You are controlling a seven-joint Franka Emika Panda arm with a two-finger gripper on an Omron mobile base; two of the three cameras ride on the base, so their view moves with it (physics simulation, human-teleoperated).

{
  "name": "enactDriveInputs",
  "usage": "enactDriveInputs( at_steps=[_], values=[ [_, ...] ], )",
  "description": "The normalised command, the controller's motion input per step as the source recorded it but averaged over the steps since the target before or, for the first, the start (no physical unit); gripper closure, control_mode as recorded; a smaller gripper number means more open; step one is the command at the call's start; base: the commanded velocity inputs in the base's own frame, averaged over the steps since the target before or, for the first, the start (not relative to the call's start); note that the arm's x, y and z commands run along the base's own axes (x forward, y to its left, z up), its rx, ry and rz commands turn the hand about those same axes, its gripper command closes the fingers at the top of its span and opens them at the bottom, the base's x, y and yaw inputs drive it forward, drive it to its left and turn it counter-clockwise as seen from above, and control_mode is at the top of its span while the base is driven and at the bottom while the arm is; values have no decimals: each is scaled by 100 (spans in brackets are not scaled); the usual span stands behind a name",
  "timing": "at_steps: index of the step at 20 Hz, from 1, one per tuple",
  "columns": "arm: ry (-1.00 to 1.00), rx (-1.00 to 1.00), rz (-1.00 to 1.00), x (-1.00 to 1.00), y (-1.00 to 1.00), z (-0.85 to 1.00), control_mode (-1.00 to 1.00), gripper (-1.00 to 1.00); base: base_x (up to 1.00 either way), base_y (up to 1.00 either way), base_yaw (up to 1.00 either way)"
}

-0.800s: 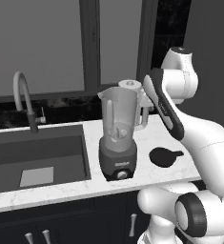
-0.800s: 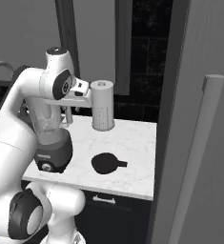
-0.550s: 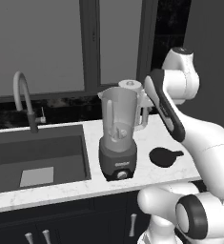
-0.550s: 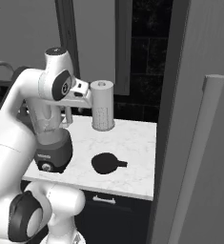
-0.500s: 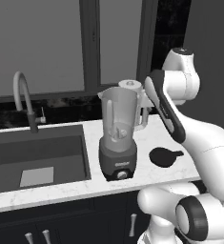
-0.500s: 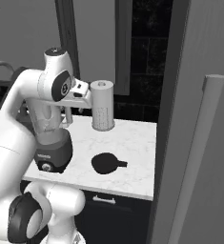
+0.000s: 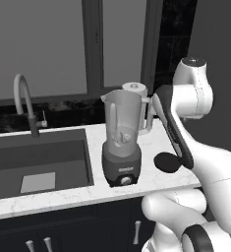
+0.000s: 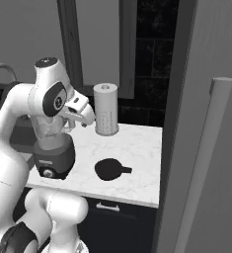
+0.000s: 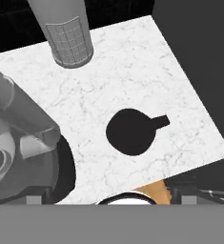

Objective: Close the lid blender by securely placing the lid on top.

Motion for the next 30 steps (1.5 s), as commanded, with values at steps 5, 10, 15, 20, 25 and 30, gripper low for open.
enactDriveInputs(
  at_steps=[5,10,15,20,25,30],
  values=[
    [-1,3,-41,-26,-23,0,-100,-100,0,0,0],
    [0,11,-40,-16,-28,0,-100,-100,0,0,0],
    [3,9,-25,-1,-19,-2,-100,-100,0,0,0],
    [8,12,-11,0,-23,-16,-100,-100,0,0,0],
    [13,18,-11,7,-47,-36,-100,-100,0,0,0],
    [4,10,-12,4,-34,-40,-100,-100,0,0,0]
  ],
)
